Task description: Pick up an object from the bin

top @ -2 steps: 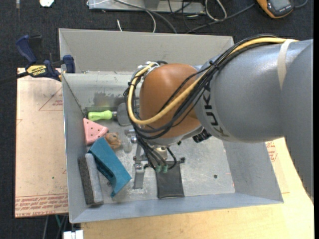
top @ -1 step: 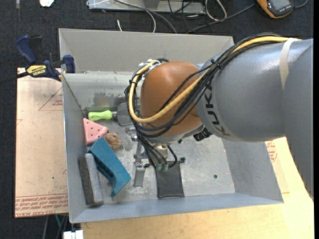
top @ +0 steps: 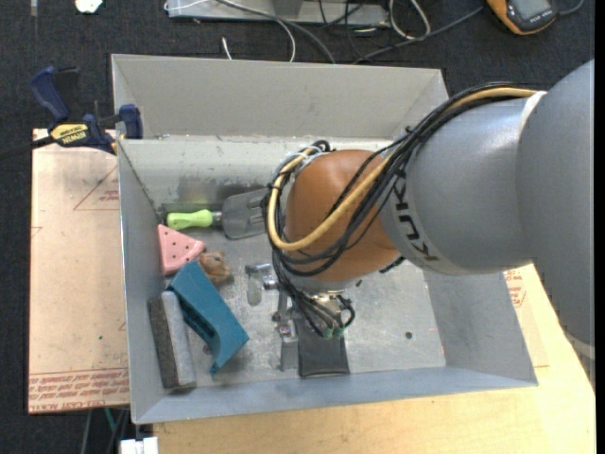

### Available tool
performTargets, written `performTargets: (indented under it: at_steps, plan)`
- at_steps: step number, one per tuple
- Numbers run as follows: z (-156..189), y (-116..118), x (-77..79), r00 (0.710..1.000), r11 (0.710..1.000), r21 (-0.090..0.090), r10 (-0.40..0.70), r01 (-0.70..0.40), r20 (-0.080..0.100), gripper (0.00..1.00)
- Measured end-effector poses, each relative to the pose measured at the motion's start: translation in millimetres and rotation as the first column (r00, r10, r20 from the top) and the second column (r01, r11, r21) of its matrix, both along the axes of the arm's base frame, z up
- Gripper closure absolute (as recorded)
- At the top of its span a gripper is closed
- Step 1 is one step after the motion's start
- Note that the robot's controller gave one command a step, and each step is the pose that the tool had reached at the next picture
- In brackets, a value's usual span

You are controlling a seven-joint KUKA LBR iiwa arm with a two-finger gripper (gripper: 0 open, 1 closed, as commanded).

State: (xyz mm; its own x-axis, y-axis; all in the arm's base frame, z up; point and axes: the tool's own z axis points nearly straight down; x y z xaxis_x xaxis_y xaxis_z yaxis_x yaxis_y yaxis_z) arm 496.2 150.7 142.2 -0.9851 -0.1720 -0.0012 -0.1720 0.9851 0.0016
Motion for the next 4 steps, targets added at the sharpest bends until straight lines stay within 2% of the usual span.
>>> performTargets:
  at_steps: [1,2,3,4]
  plan:
    - [4.4,-80.2,19.2,1.0,1.0,0.002,0.015,-0.015,0.002,0.0]
    - [-30.1,-98.8,2.8,0.976,0.976,0.003,0.216,-0.216,-0.004,0.0]
    - [-71.7,-97.7,21.6,0.999,1.0,0.002,-0.031,0.031,0.008,0.0]
    - [-85.6,-97.0,23.8,0.993,0.993,0.002,0.121,-0.121,0.003,1.0]
